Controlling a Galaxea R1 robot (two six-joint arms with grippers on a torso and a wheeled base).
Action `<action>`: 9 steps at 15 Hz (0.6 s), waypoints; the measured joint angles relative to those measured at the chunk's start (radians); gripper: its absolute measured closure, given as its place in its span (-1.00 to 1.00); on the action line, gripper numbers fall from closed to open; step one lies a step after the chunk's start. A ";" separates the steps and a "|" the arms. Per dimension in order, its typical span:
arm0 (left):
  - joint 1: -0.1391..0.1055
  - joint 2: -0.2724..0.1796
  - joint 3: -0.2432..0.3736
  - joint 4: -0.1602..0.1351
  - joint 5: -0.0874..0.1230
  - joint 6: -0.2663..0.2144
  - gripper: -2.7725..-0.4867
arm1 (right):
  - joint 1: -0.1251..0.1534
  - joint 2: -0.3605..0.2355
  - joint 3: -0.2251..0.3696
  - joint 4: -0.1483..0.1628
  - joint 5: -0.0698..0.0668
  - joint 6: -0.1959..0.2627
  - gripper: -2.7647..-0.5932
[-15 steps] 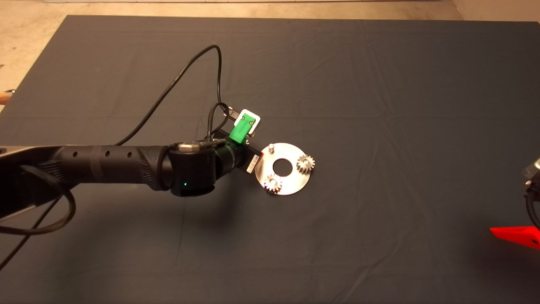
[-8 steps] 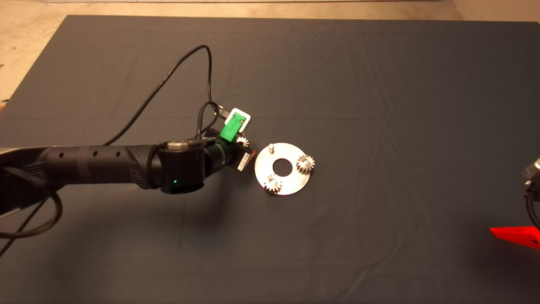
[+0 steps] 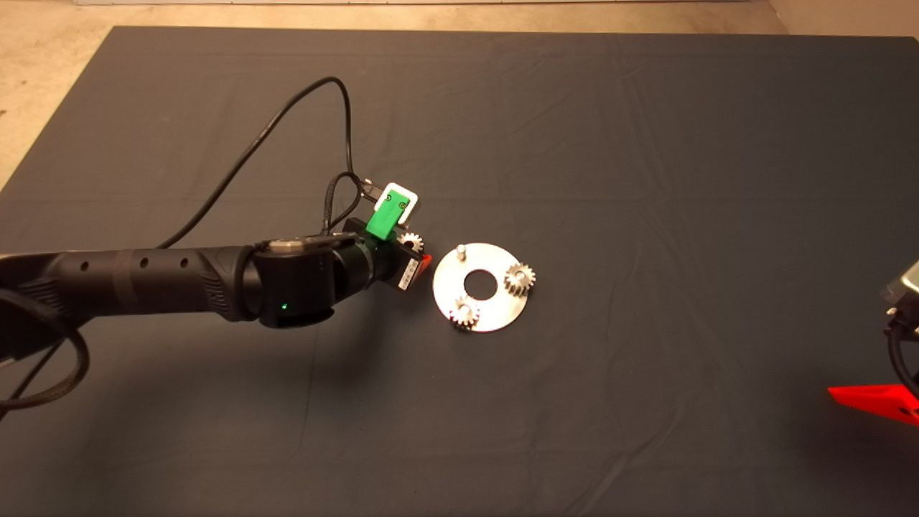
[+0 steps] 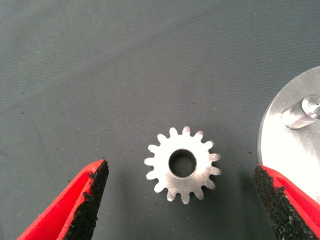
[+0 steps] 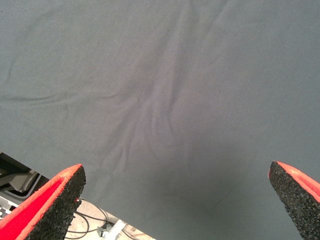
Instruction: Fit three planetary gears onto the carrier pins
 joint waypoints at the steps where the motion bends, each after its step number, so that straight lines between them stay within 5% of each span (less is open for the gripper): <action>1: 0.000 0.001 -0.006 0.000 -0.009 -0.007 -0.36 | 0.000 0.000 0.000 0.000 0.000 0.000 -0.97; 4: 0.000 0.003 -0.019 0.000 -0.038 -0.032 -0.36 | 0.000 0.000 0.000 0.000 0.000 0.000 -0.97; 9: 0.000 0.006 -0.045 0.000 -0.057 -0.032 -0.36 | 0.000 -0.001 0.000 0.000 0.000 0.000 -0.97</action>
